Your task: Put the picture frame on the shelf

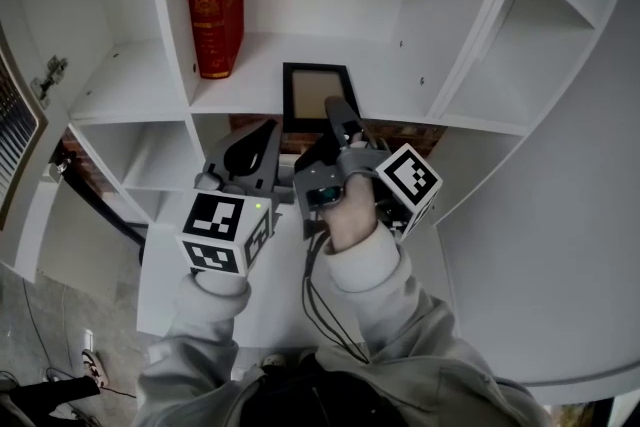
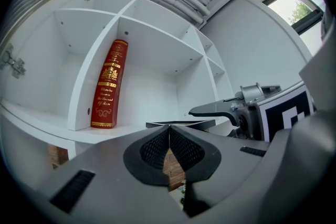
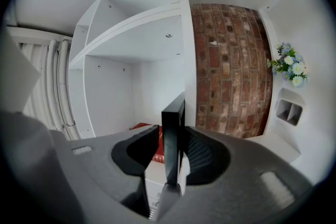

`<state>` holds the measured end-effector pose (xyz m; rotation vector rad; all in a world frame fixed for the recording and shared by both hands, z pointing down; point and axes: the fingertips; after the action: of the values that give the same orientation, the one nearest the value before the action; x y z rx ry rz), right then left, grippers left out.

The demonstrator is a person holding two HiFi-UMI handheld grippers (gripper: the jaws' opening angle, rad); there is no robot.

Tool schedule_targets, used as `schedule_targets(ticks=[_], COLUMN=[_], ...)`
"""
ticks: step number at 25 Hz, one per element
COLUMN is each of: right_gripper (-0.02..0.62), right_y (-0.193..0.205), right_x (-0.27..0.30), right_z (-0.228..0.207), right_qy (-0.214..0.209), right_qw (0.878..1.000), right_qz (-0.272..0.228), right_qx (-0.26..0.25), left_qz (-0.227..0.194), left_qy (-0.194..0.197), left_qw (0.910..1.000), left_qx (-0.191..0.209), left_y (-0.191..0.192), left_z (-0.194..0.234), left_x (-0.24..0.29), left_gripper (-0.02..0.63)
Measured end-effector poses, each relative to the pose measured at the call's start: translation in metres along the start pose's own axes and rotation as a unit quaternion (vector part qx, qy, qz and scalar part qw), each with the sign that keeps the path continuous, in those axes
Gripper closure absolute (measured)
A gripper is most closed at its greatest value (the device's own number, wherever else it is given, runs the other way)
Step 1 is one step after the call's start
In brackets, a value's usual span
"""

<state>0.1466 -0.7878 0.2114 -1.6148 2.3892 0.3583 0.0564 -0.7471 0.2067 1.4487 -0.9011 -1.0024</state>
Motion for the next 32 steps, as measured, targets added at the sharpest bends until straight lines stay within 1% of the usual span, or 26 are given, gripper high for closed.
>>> schedule_targets(ticks=[2,7,9,12,14,17,21,23,26,32], right_gripper=[0.442,0.433,0.387,0.345,0.327,0.325,0.325,0.325,0.325,0.327], right_y=[0.001,0.003,0.006,0.008,0.009,0.009,0.009,0.012,0.015,0.037], right_x=[0.003,0.002,0.001,0.0,-0.004,-0.014,-0.035,-0.047,-0.064,-0.097], right_z=[-0.005,-0.007,-0.003,0.008,0.015,0.018,0.004,-0.006,-0.022,-0.046], right_qy=[0.002,0.001,-0.011,-0.04,-0.057,-0.065,-0.059,-0.054,-0.041,-0.033], right_qw=[1.0,1.0,1.0,0.999,0.998,0.997,0.997,0.996,0.994,0.987], right_qz=[0.006,0.011,0.018,0.028,0.033,0.036,0.04,0.049,0.059,0.106], right_qx=[0.001,0.001,0.002,0.001,-0.013,-0.033,-0.039,-0.053,-0.082,-0.115], left_qz=[0.0,0.002,0.004,0.005,0.005,0.003,0.004,0.001,0.001,0.016], left_qy=[0.001,0.0,-0.002,-0.001,-0.001,0.001,0.008,0.011,0.019,0.033], left_qw=[1.0,1.0,1.0,1.0,0.9999,0.9999,0.9997,0.9994,0.9983,0.9969], left_qx=[0.0,-0.002,-0.005,-0.008,-0.01,-0.012,-0.023,-0.032,-0.056,-0.069], left_y=[0.0,0.001,0.004,0.006,0.008,0.011,0.025,0.034,0.05,0.077], left_z=[-0.001,-0.003,-0.003,-0.004,-0.005,-0.008,-0.016,-0.02,-0.029,-0.049], left_x=[-0.002,-0.006,-0.008,-0.011,-0.014,-0.02,-0.028,-0.034,-0.042,-0.065], left_gripper=[0.6,0.6,0.6,0.6,0.6,0.6,0.6,0.6,0.6,0.6])
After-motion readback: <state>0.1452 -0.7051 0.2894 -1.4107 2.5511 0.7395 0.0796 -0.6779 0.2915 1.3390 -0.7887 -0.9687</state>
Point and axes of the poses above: the fingertips, and each gripper's own axes: x forward along the fingers, z to its left, y out of its underside, and after that the axes turned 8 degrees about -y, right-handed
